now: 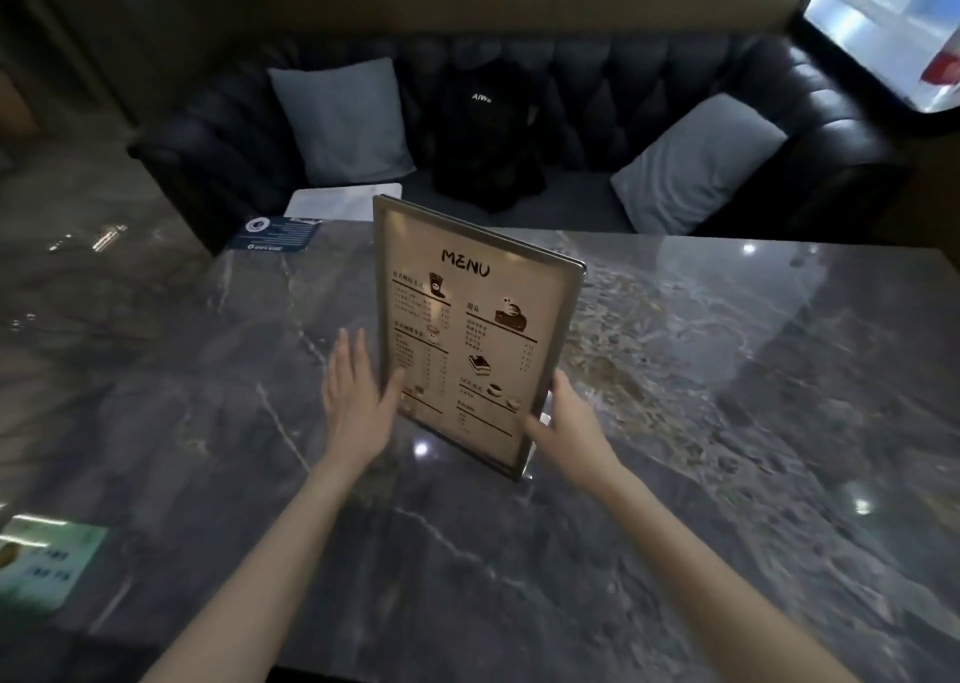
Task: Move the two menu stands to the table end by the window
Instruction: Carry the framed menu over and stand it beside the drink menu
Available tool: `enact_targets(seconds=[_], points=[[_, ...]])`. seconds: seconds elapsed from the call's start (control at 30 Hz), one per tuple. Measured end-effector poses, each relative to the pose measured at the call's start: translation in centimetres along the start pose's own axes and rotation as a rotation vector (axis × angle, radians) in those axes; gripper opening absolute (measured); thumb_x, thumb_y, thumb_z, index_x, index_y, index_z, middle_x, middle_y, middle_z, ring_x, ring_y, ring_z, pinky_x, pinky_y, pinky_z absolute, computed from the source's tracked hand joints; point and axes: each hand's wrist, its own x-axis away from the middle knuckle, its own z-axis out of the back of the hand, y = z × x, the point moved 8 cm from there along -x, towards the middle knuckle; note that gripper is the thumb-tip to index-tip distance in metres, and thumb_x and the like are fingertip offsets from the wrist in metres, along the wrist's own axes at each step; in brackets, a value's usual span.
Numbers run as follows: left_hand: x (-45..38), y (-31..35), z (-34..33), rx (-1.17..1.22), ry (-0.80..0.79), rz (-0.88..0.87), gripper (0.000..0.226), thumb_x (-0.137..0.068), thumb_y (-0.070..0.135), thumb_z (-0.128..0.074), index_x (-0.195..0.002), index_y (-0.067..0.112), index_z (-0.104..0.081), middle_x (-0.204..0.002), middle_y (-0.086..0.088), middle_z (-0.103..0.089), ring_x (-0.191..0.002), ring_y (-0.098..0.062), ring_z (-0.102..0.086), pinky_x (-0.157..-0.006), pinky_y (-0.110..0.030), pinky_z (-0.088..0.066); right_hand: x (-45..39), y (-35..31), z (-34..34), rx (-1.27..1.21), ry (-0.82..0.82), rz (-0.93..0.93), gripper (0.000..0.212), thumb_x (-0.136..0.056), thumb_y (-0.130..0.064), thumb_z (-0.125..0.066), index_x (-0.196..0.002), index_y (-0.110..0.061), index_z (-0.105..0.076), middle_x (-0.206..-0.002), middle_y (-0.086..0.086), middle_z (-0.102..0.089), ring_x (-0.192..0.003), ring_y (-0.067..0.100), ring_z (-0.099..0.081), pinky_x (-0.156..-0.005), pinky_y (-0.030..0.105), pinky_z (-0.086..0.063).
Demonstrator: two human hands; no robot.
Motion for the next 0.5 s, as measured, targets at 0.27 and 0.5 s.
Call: enact_targets(seconds=[0.27,0.5], points=[[-3.5,-1.3,-2.1,0.845,-0.147,0.304,0.036,-0.098,0.035,-0.029,-0.106,0.018,-0.060,-0.093,0.009,-0.062,-0.097,-0.014,-0.059,-0.075,-0.020,-0.047,-0.5,0.9,0.1,-0.166,0.090,-0.094,0.024,-0.089,-0.016,-0.056,-0.112,-0.014,-0.056,-0.111,0.001,-0.066,-0.100,0.011,-0.062,-0.080,0.019,-0.051],[-5.5,-2.7,-3.1,1.001,-0.179,0.392,0.033,-0.082,0.053,-0.053,-0.083,0.025,-0.071,-0.096,-0.001,-0.072,-0.098,-0.022,-0.065,-0.090,-0.042,-0.050,-1.0,0.7,0.5,-0.144,-0.003,-0.081,0.026,-0.087,-0.015,-0.059,-0.113,-0.012,-0.059,-0.106,-0.005,-0.065,-0.100,0.010,-0.062,-0.083,0.018,-0.052]])
